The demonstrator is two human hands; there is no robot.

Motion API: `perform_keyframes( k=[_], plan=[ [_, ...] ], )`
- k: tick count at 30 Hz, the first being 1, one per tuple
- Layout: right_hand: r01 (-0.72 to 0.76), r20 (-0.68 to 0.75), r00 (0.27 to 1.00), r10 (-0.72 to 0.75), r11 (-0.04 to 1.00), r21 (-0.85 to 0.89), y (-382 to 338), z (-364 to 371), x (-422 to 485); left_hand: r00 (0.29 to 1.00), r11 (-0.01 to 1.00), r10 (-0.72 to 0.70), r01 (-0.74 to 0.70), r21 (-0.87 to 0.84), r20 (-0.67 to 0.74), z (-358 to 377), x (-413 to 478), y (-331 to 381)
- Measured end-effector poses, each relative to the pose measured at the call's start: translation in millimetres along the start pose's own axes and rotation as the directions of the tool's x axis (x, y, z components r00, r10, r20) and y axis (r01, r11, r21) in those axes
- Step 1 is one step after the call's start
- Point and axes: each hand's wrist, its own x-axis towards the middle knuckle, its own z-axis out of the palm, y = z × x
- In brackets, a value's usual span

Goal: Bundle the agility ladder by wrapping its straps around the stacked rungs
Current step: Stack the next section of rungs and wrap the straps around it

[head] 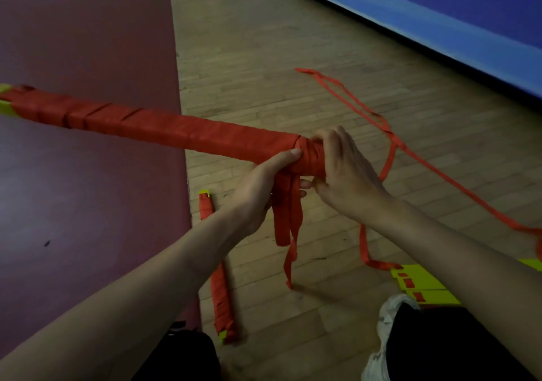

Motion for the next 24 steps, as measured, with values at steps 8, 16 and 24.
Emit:
perform_keyframes(
  k=[8, 16, 24],
  plan=[
    [-0.474, 0.488, 0.858, 0.163, 0.619, 0.626, 20, -41, 14, 0.996, 0.993, 0.027, -0.036, 0.113, 0.080, 1, -3, -9],
    [-0.454, 0.412, 0.887, 0.206, 0.547, 0.704, 7, -28, 9, 0.976, 0.988, 0.005, -0.038, 0.150, 0.216, 0, -4, -12],
    [-0.447, 0.417, 0.892, 0.174, 0.473, 0.759, 8, -26, 8, 0.982, 0.949, -0.030, -0.031, 0.313, 0.188, -8, -4, -16]
  ],
)
